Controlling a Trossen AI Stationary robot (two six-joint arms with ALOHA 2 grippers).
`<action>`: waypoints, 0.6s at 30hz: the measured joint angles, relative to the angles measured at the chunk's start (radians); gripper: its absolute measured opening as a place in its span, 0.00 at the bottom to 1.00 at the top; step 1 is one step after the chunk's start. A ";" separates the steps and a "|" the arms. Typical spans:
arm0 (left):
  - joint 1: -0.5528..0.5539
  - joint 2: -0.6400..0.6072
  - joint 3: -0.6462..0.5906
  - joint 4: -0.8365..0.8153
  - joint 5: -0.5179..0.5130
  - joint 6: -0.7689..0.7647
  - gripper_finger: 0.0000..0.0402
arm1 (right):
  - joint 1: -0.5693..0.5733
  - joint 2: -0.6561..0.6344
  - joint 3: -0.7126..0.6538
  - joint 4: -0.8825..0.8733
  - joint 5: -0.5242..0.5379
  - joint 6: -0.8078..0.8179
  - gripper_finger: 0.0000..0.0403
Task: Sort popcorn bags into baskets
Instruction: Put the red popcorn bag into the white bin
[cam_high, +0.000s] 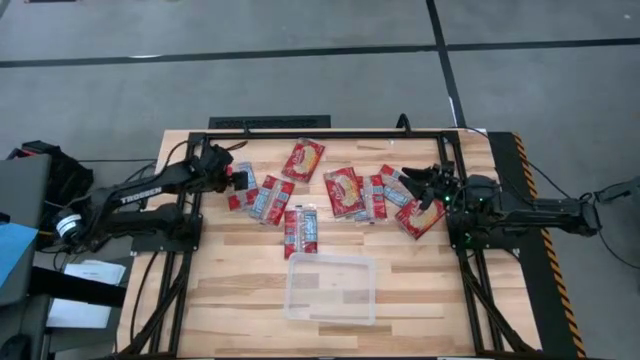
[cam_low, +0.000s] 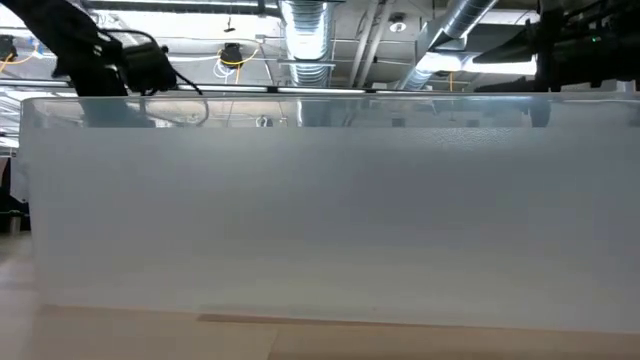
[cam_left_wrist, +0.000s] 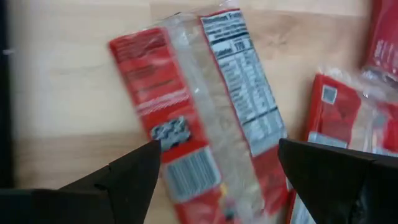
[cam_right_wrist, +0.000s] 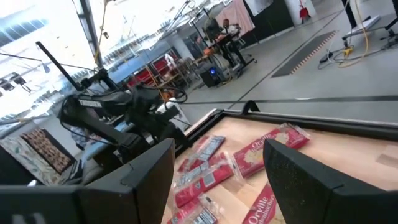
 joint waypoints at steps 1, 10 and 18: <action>0.014 0.023 -0.008 0.009 0.002 0.006 0.78 | 0.000 0.000 0.000 0.000 0.000 0.004 0.67; 0.048 0.201 -0.011 0.093 0.042 0.050 0.78 | 0.000 0.000 0.000 -0.001 0.000 0.006 0.67; 0.066 0.359 0.001 0.277 0.093 0.039 0.65 | 0.000 0.000 0.000 -0.003 0.000 0.005 0.67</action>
